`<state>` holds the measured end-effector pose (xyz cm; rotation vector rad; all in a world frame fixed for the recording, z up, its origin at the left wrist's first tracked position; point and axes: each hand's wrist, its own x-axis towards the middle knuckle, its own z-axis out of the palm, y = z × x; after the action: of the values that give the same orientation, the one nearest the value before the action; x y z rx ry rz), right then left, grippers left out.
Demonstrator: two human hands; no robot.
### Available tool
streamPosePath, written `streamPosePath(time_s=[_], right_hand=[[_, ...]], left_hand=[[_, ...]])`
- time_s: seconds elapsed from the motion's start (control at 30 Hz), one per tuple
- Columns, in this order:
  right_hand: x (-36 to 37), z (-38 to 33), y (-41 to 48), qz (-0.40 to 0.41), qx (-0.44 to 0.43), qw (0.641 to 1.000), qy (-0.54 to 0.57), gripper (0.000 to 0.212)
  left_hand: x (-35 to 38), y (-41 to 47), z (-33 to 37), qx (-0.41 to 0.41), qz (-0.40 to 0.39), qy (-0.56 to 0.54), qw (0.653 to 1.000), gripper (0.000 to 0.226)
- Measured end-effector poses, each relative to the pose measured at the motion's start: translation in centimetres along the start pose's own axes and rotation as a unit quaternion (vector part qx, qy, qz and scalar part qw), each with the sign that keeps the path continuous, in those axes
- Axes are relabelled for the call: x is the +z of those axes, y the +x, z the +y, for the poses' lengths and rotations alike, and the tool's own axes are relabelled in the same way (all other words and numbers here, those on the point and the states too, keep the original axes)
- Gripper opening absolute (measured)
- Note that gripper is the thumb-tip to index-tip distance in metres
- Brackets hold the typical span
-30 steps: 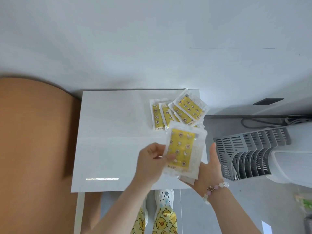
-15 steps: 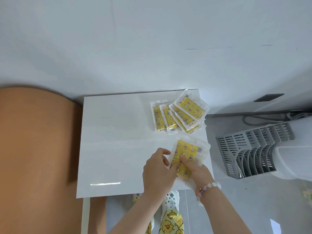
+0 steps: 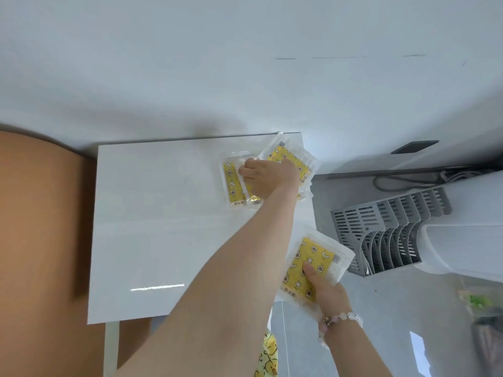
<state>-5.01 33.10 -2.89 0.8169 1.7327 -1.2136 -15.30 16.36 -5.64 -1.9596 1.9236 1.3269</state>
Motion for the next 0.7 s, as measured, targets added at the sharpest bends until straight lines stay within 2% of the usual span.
streamPosePath(time_s=[0.07,0.2,0.37,0.57,0.7], right_hand=[[-0.8,0.1,0.2,0.001,-0.005,1.000,-0.003,0.014],[-1.8,-0.2,0.8,0.014,-0.013,1.000,0.001,0.010],[-1.5,-0.4,1.5,0.019,-0.001,1.000,0.001,0.011],[0.6,-0.6,1.1,0.002,0.007,1.000,0.028,0.010],[1.8,-0.9,0.8,-0.016,0.004,0.999,0.040,0.013]], left_hand=[[1.0,1.0,0.5,-0.043,0.015,0.008,0.999,0.081],[2.6,1.3,0.0,-0.005,0.059,0.067,0.996,0.092],[1.6,2.2,-0.5,0.041,0.039,0.098,0.994,0.095],[-1.3,3.7,-3.0,0.133,0.005,0.117,0.984,0.065],[-2.7,4.1,-4.0,0.191,0.049,0.167,0.966,0.056]])
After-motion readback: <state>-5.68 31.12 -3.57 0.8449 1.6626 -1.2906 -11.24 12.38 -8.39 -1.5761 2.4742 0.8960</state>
